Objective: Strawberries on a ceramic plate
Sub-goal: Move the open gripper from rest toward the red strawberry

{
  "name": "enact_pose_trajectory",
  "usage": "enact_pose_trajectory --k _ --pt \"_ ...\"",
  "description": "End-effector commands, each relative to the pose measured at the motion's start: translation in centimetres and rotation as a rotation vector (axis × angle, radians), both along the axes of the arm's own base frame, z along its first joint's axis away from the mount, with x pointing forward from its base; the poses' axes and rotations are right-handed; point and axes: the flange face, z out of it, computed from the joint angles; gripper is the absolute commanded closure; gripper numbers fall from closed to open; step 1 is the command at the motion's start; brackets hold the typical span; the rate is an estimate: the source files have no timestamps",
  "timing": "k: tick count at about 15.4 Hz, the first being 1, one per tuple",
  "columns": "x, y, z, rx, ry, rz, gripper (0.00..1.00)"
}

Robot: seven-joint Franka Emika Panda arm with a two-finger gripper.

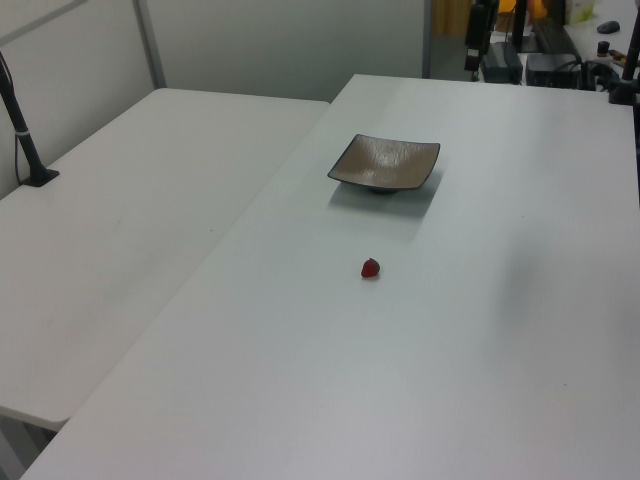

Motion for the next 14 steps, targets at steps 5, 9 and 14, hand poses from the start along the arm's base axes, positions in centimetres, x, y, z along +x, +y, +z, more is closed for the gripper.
enact_pose_trajectory --k 5,9,14 --pt "-0.1 -0.3 -1.8 -0.016 0.060 -0.016 0.00" --pt "0.0 -0.3 -1.8 -0.016 0.055 -0.015 0.00" --pt "0.8 0.8 -3.1 -0.017 0.067 0.003 0.00"
